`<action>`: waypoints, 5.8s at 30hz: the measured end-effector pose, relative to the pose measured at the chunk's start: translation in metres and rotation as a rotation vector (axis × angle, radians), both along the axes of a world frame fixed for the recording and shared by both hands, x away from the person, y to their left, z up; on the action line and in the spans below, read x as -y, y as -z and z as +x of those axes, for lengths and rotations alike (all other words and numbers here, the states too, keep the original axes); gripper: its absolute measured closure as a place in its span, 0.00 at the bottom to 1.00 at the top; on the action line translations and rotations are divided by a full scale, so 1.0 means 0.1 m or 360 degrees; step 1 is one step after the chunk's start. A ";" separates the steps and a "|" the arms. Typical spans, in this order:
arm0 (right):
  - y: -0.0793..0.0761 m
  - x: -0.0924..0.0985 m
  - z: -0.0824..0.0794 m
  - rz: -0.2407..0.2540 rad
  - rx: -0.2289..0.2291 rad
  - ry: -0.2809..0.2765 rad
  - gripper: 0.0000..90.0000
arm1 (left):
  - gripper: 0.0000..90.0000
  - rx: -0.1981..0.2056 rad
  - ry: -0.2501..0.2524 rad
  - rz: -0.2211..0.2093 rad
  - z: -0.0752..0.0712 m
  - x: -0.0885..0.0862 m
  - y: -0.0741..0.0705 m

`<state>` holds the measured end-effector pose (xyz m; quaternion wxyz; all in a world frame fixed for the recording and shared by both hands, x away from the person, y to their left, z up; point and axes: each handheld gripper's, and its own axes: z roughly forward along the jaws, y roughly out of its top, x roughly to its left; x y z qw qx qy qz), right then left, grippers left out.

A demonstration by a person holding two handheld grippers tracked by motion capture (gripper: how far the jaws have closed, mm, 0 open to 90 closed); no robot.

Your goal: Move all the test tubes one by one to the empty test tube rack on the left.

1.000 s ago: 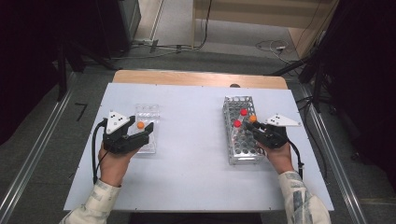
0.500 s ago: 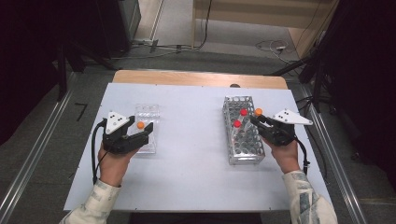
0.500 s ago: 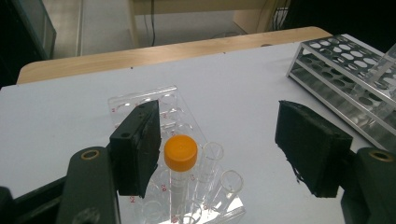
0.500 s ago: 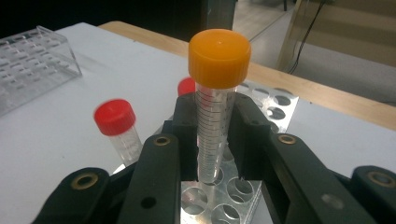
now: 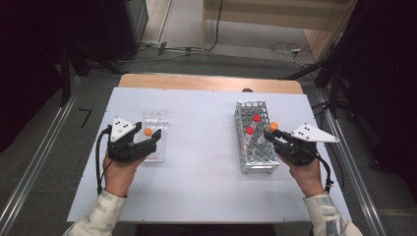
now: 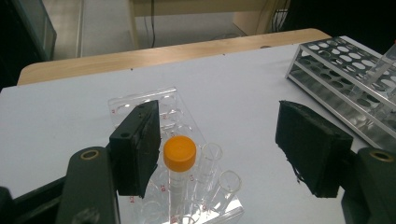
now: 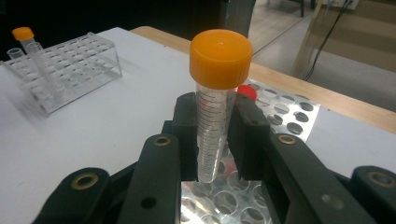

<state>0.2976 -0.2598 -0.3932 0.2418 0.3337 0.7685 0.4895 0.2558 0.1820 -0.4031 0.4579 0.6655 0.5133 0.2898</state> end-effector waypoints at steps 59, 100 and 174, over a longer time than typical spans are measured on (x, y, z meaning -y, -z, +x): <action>0.40 -1.92 -0.25 -0.0119 -0.0155 -0.0594 0.79 | 0.47 0.0024 0.0525 -0.0059 -0.27 0.60 -0.03; 0.37 -1.63 -0.34 -0.0066 -0.0179 -0.0570 0.34 | 0.77 0.0048 0.0362 -0.0168 -0.25 -0.01 -0.31; 0.30 -1.26 -0.31 -0.0038 -0.0156 -0.0429 0.34 | 0.32 0.0000 -0.0005 -0.0070 -0.05 -0.15 0.01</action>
